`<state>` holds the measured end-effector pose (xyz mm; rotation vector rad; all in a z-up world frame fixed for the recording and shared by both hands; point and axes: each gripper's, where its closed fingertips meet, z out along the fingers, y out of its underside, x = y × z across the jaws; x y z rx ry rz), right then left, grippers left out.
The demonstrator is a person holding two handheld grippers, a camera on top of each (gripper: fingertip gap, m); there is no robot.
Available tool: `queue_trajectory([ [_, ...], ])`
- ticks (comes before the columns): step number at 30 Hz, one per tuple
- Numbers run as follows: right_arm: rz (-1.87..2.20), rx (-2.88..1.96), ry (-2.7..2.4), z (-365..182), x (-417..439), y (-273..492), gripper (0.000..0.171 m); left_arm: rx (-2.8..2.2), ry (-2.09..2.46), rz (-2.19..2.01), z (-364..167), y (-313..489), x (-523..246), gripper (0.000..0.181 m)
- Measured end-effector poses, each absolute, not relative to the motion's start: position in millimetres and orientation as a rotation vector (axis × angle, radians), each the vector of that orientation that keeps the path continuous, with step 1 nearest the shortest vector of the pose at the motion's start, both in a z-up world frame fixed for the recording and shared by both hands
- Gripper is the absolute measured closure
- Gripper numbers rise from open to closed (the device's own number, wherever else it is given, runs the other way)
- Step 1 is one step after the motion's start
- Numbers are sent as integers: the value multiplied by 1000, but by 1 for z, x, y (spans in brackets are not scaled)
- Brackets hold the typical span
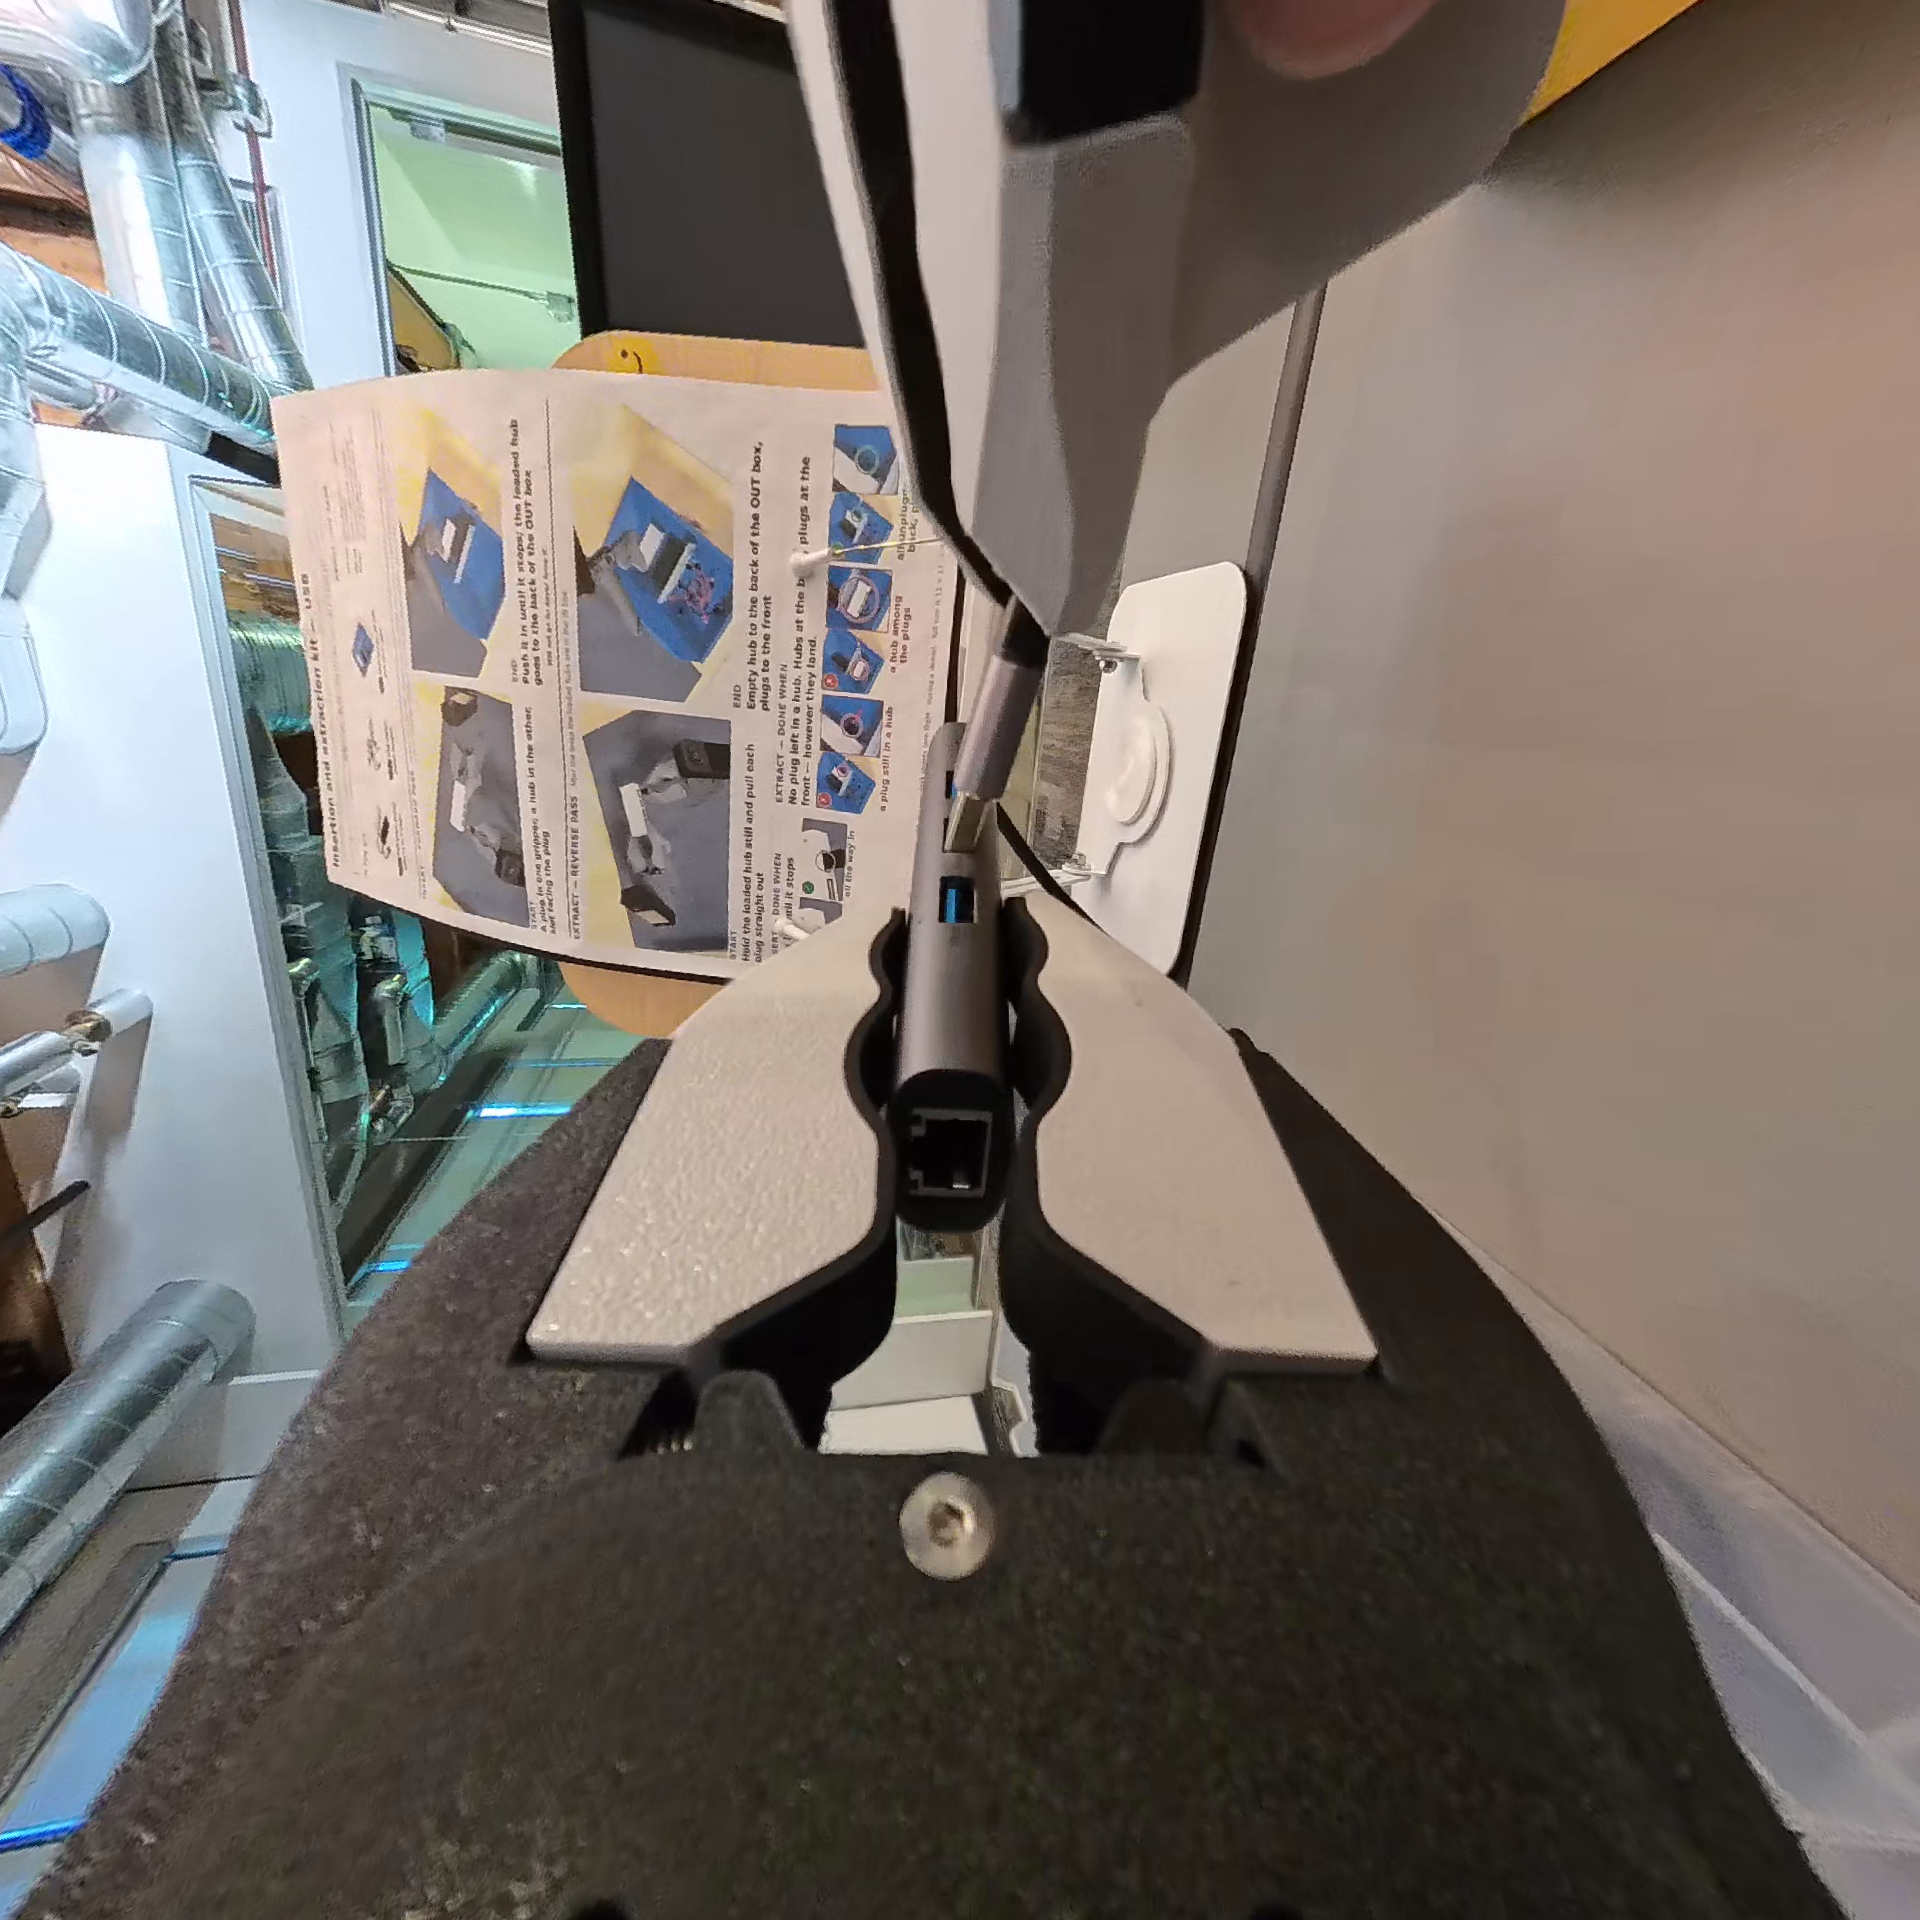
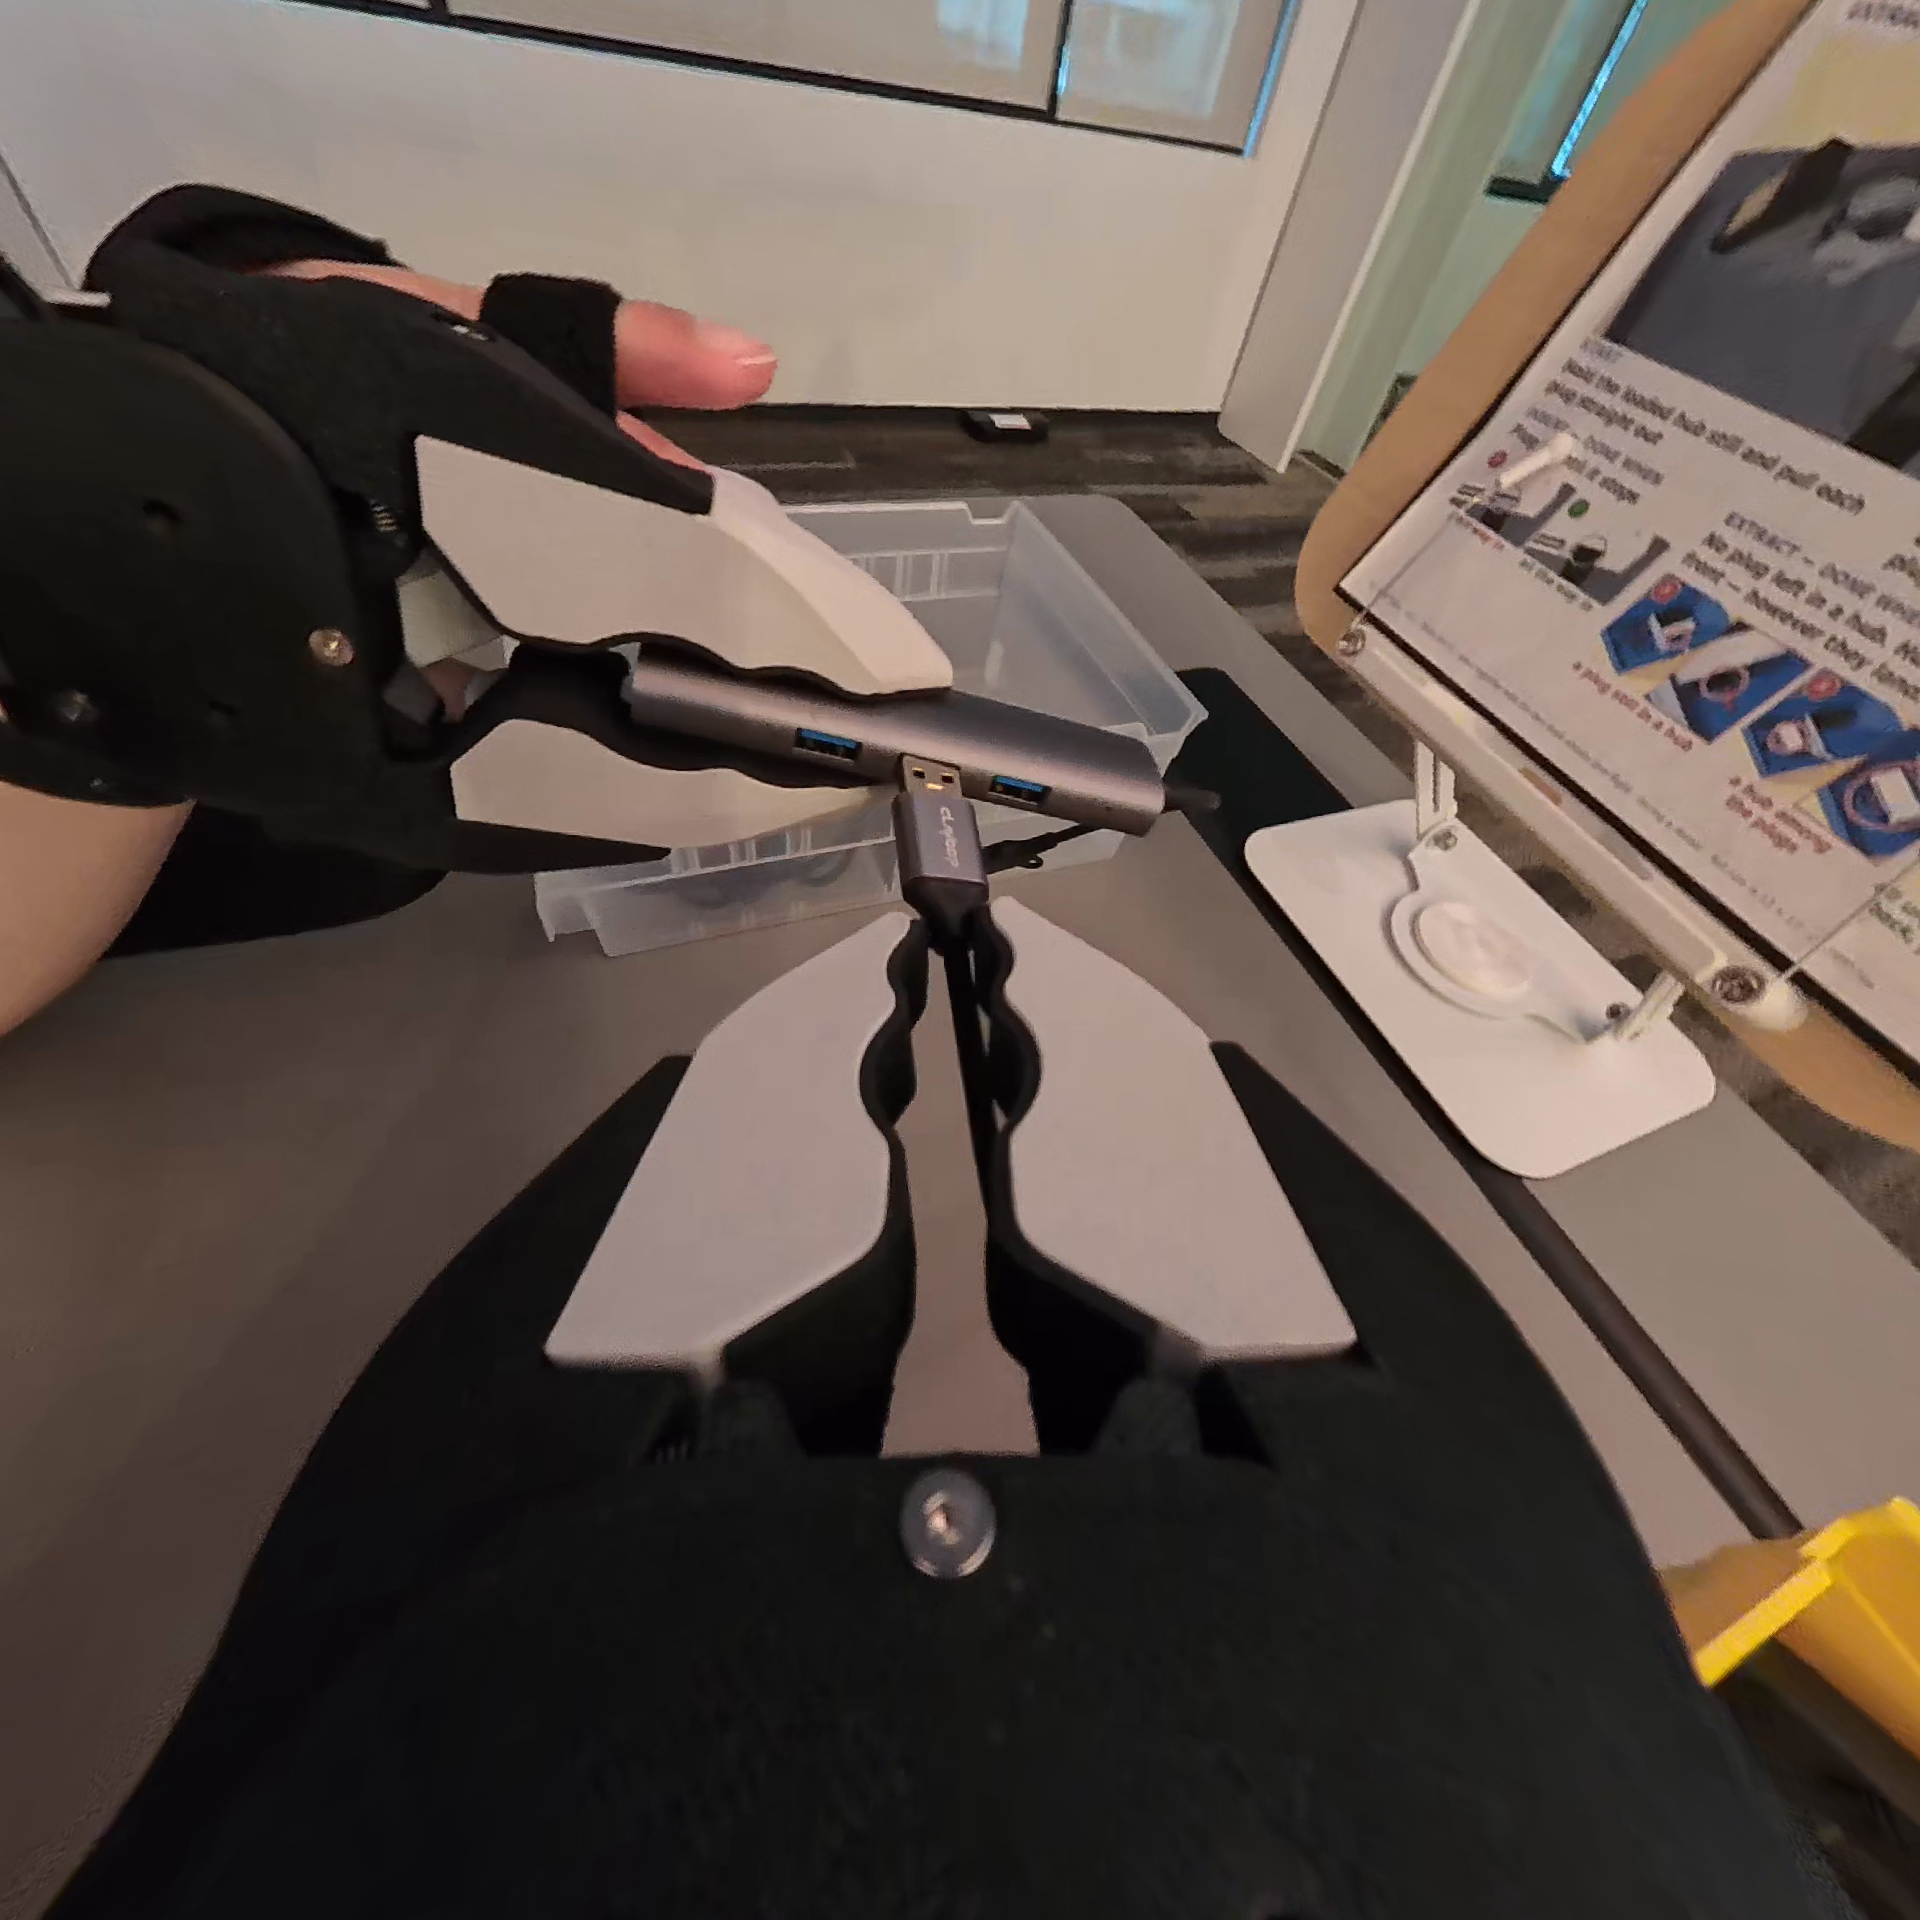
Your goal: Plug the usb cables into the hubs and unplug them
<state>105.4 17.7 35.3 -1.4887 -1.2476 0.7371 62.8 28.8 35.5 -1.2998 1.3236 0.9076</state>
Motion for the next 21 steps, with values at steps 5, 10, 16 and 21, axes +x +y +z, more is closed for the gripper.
queue_trajectory([
  [5,862,-1428,-1260,39,111,14,163,-1269,1336,914,36,27,69,164],
  [10,1041,-1419,-1209,43,113,13,162,-1249,1321,924,40,26,72,164],
  [16,1177,-1404,-1128,50,111,13,162,-1253,1285,928,45,27,71,164],
  [21,1084,-1328,-1099,57,110,16,163,-1265,1255,897,48,27,70,164],
])
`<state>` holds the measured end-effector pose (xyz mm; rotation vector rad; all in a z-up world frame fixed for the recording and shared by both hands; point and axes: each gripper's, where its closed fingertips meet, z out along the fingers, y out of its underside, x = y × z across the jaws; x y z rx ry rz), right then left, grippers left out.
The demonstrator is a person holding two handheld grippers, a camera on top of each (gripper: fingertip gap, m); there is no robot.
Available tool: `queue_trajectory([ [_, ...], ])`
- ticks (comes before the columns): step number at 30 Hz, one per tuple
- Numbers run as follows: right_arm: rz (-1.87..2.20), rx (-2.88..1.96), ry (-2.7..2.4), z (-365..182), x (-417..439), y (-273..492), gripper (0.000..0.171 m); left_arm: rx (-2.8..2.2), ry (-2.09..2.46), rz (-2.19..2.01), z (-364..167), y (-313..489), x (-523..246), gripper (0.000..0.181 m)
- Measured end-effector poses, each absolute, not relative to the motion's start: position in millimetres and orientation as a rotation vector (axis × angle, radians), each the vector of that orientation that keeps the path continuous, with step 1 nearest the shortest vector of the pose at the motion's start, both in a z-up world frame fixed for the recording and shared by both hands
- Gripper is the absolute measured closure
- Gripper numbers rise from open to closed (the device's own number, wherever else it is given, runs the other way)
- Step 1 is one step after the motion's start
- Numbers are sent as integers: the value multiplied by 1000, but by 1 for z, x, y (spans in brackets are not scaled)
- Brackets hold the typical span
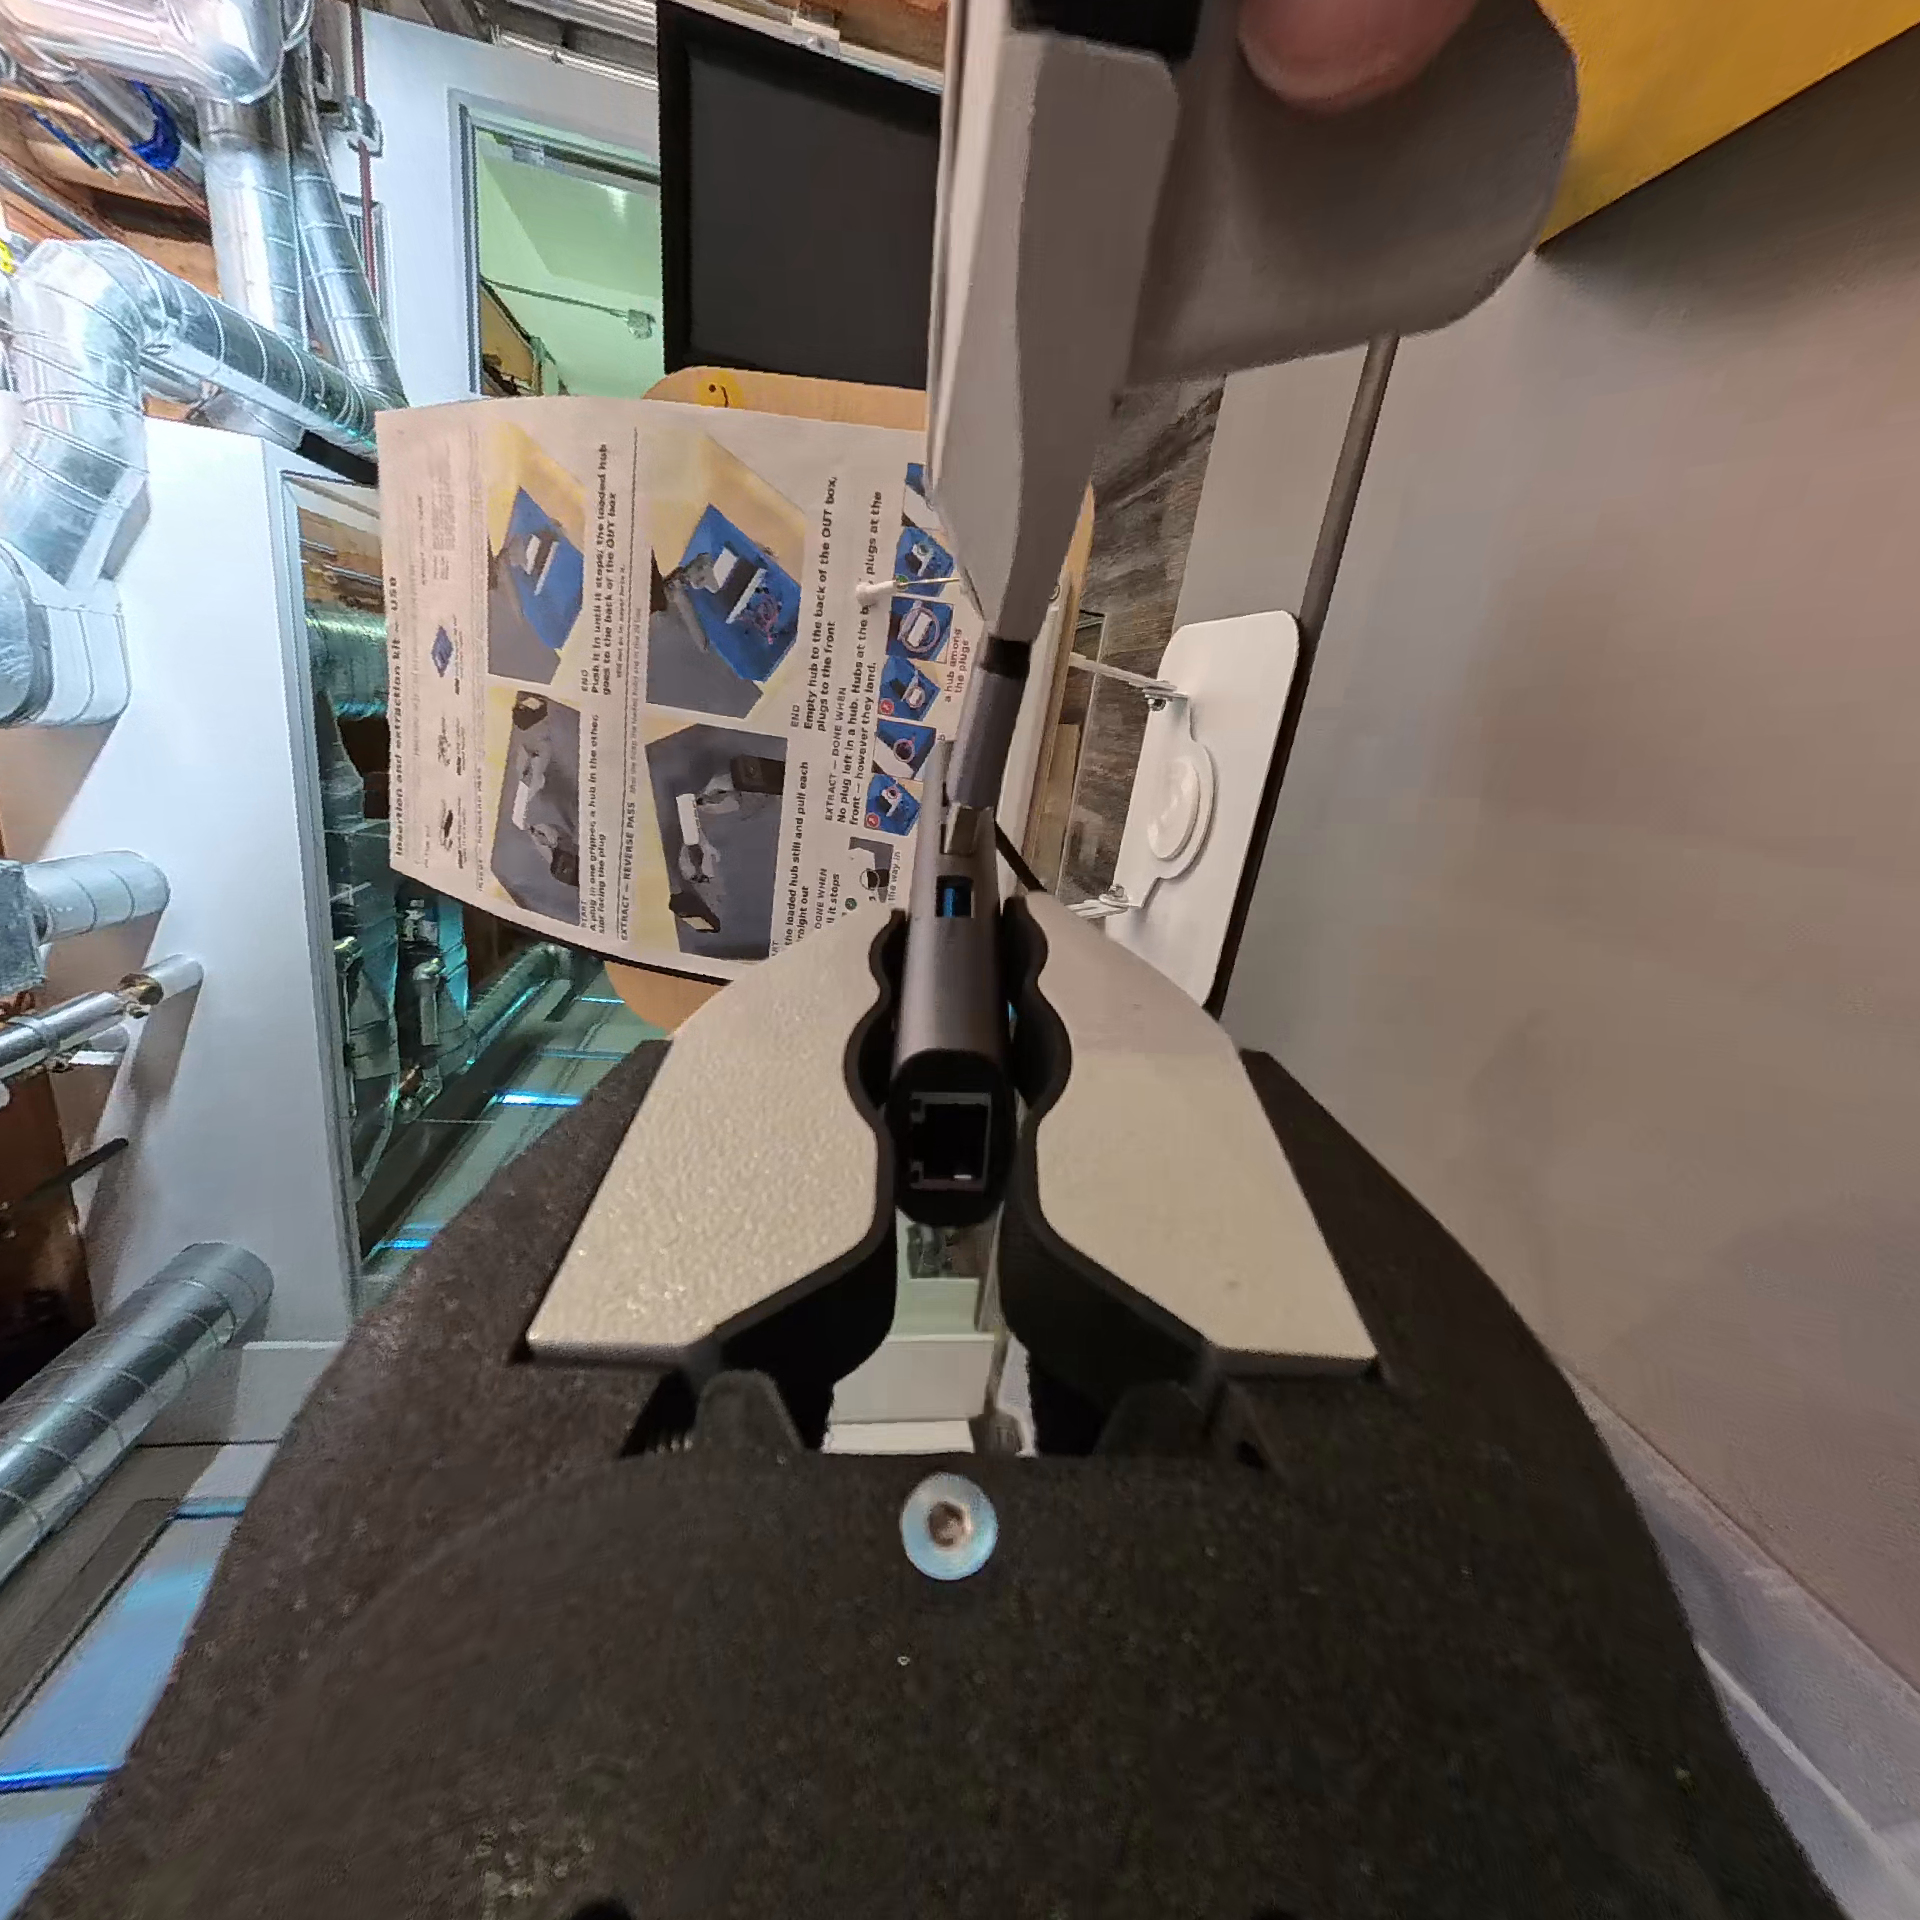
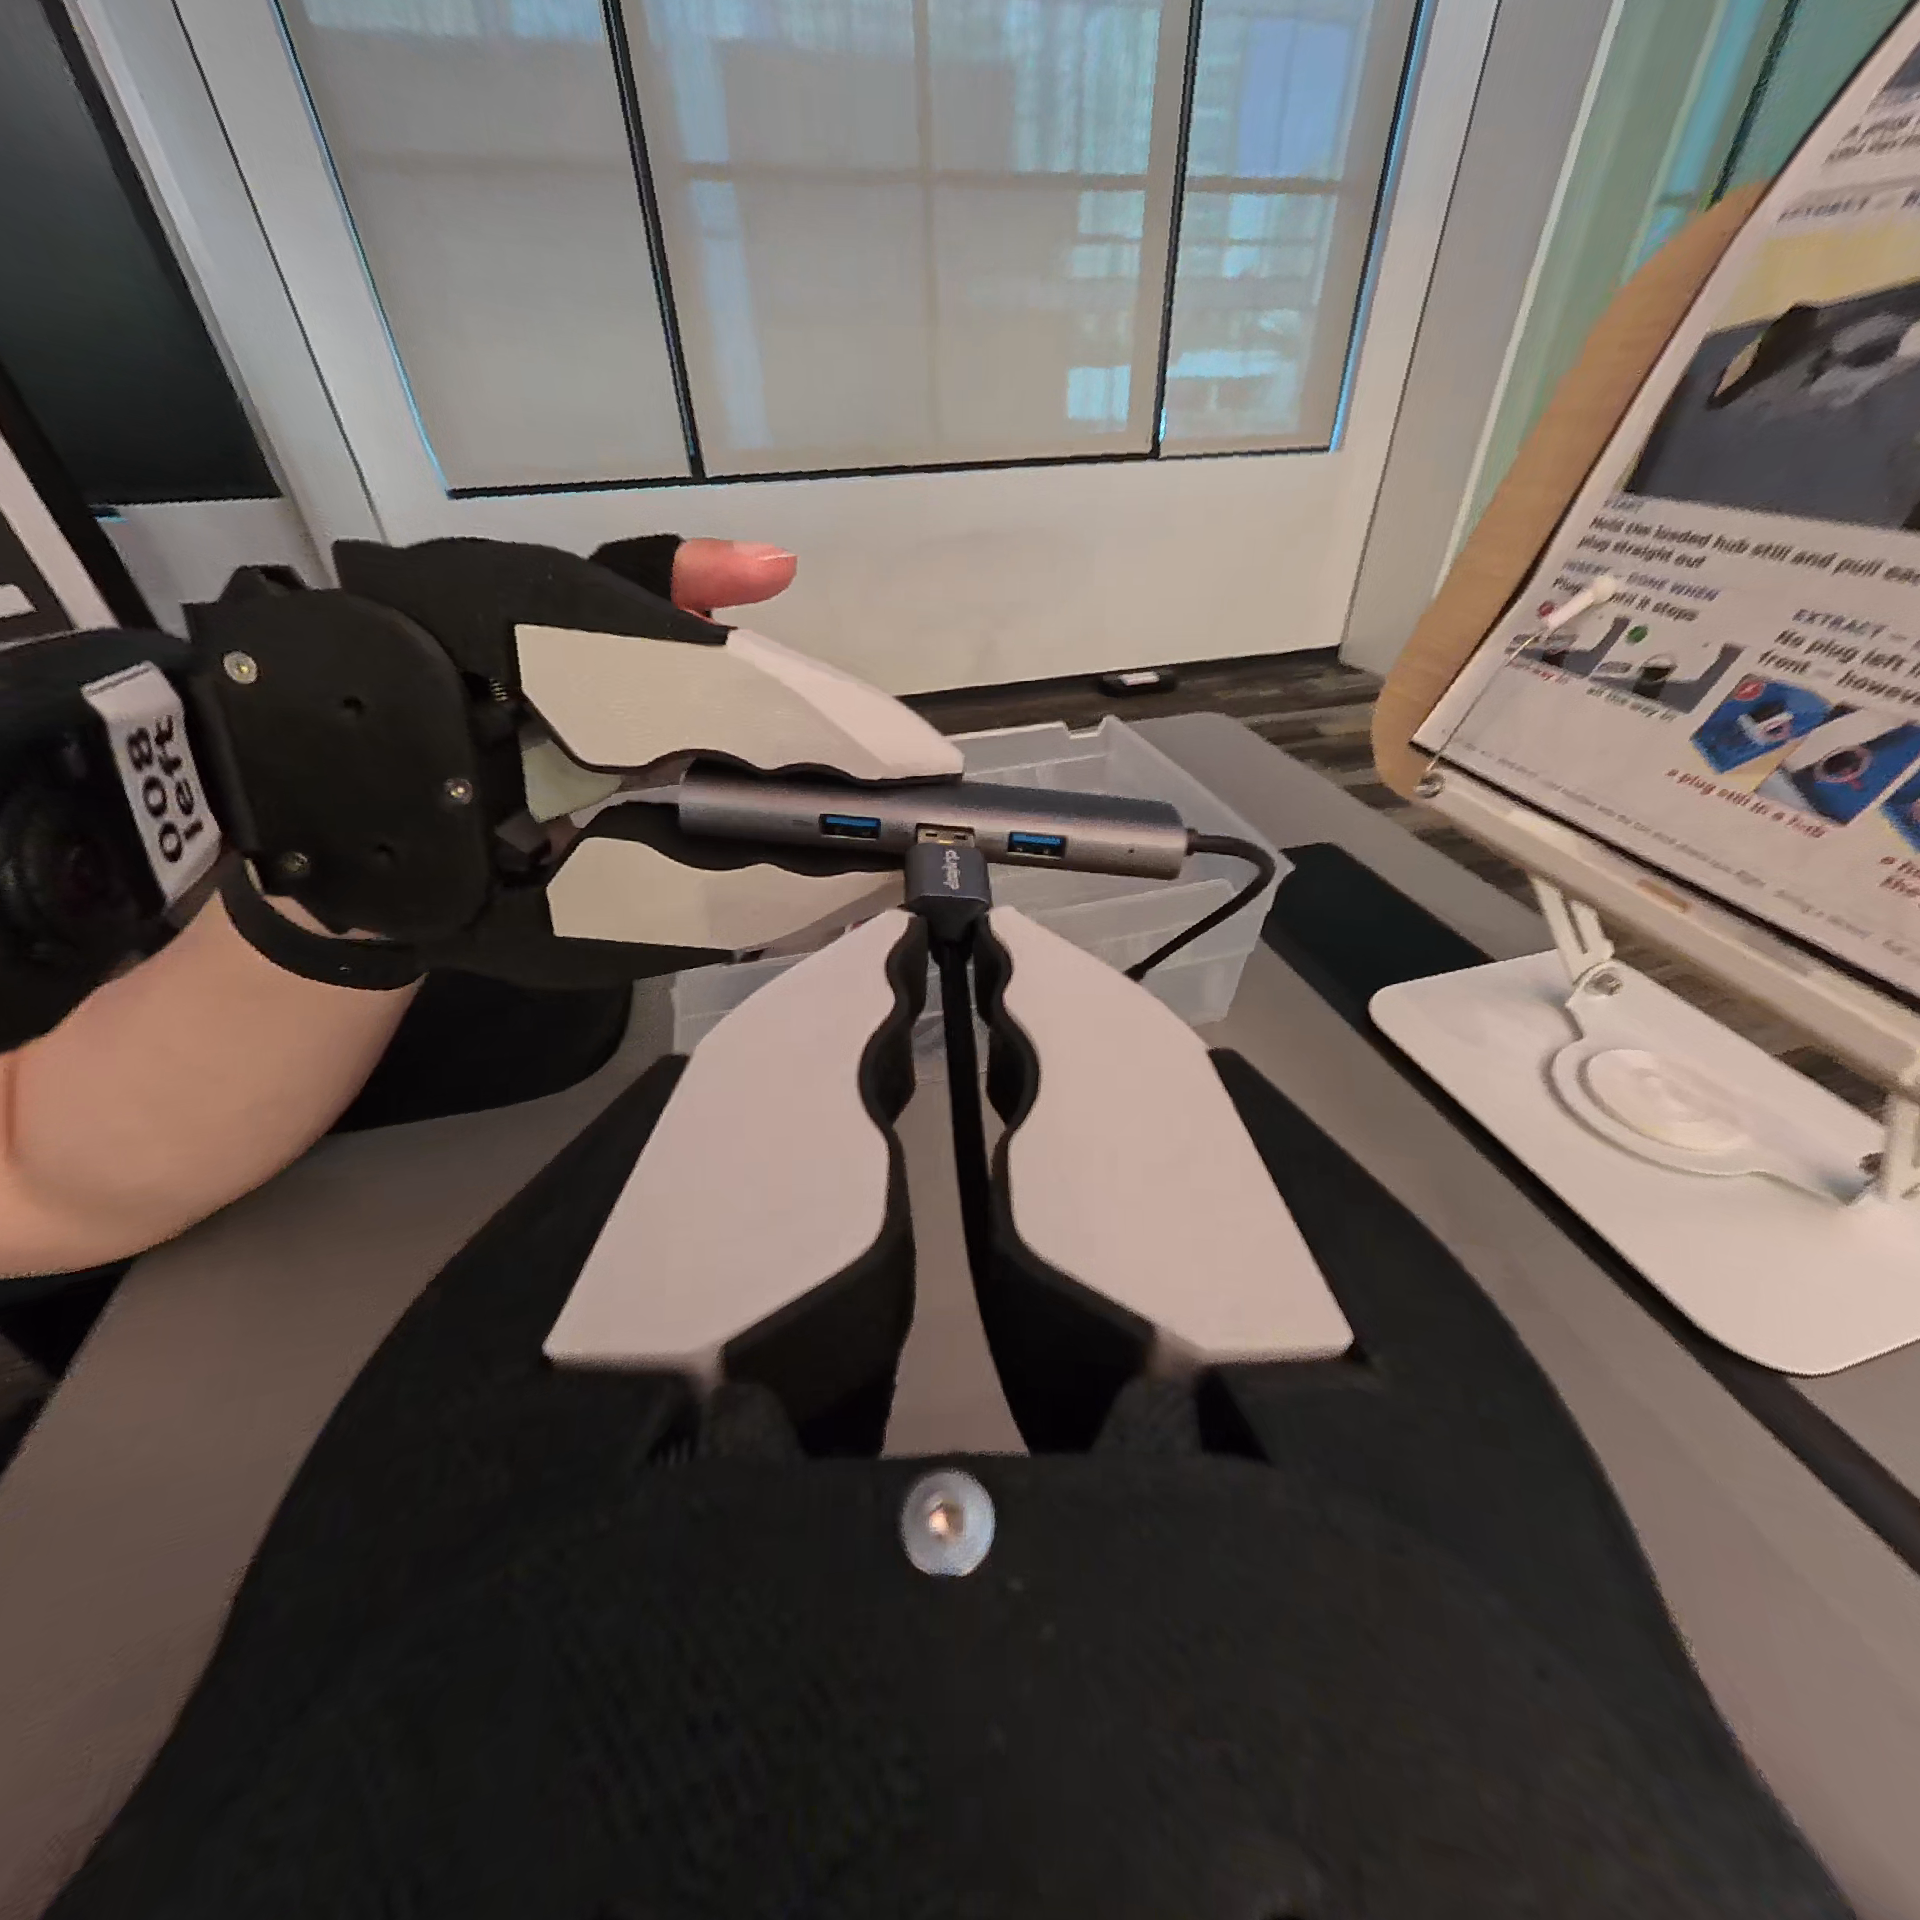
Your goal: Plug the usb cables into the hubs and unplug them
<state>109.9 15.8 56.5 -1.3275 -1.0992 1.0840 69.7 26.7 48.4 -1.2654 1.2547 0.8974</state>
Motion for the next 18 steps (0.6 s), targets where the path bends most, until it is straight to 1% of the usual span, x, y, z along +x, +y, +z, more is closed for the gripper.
queue_trajectory([
  [4,1060,-1336,-1099,57,109,15,163,-1261,1265,853,49,23,73,164],
  [9,1135,-1318,-1102,58,111,13,163,-1278,1253,821,50,22,74,163],
  [18,1030,-1314,-1206,62,118,5,163,-1223,1264,821,53,18,80,163],
])
